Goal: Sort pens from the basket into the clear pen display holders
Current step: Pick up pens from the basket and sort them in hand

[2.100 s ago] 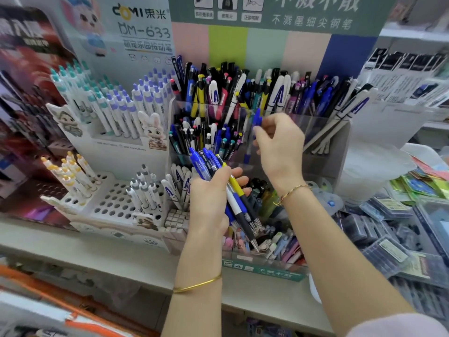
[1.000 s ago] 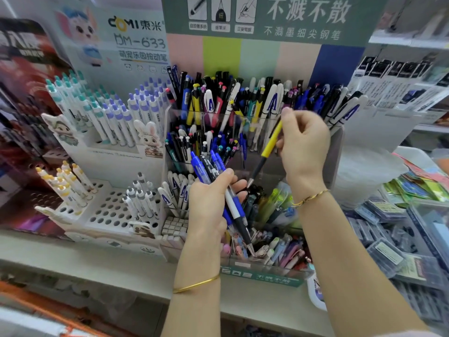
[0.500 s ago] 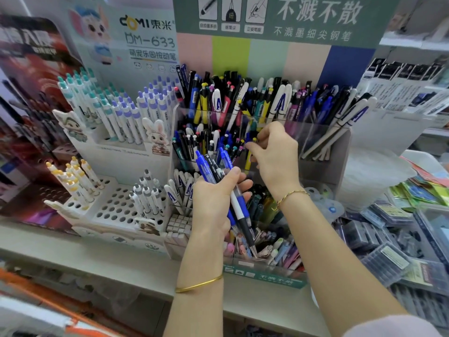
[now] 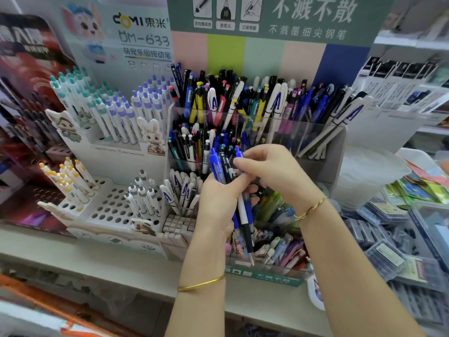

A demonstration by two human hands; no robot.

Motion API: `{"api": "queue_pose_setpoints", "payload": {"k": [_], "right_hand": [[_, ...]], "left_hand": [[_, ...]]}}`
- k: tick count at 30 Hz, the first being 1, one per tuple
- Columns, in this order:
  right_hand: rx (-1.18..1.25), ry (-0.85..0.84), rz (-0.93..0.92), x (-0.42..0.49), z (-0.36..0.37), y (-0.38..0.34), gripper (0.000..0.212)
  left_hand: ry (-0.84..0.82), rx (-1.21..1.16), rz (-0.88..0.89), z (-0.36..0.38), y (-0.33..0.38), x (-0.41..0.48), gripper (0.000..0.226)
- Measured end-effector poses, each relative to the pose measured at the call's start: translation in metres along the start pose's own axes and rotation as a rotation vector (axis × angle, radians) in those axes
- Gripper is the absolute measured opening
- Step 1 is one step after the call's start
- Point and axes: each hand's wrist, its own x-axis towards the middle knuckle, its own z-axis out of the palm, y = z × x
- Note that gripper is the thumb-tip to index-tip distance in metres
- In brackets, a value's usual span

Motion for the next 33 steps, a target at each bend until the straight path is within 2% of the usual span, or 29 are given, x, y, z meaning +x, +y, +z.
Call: {"api": "queue_pose_setpoints", "payload": {"k": [3,8,11,15,18,23,26,29,30,33], "right_hand": [[0.069,0.094,-0.024,0.004,-0.003,0.003,0.012],[0.217,0.610,-0.205,0.016,-0.013,0.001,0.008],[0.108,0.756,-0.355,0.019,-0.011,-0.002,0.016],[-0.108,0.672,-0.350,0.020,0.002,0.007,0.004],[-0.203,0.592,-0.280,0.022,0.010,0.017,0.019],[-0.469,0.569,-0.191,0.026,0.013,0.023,0.023],[-0.318,0.614,-0.183,0.023,0.009,0.020,0.023],[-0.173,0.608,-0.183,0.012,0.003,0.015,0.006],[-0.163,0.536,-0.154,0.010,0.002,0.013,0.010],[-0.055,0.176,-0.006,0.003,-0.001,0.006,0.037]], "left_hand": [[-0.010,0.020,-0.015,-0.001,-0.004,0.003,0.003],[0.136,0.015,-0.019,-0.008,-0.005,0.007,0.016],[0.184,0.042,0.002,-0.010,-0.005,0.008,0.019],[0.164,0.046,0.006,-0.009,-0.005,0.009,0.022],[0.138,0.036,-0.002,-0.008,-0.006,0.009,0.011],[0.081,0.015,-0.025,-0.004,-0.002,0.006,0.002],[0.033,0.002,-0.036,-0.001,0.001,0.002,0.009],[0.004,0.014,-0.037,0.001,0.002,0.001,0.019],[-0.004,0.020,-0.031,0.001,0.002,0.001,0.019],[-0.056,0.048,-0.011,0.002,0.002,0.000,0.015]]}}
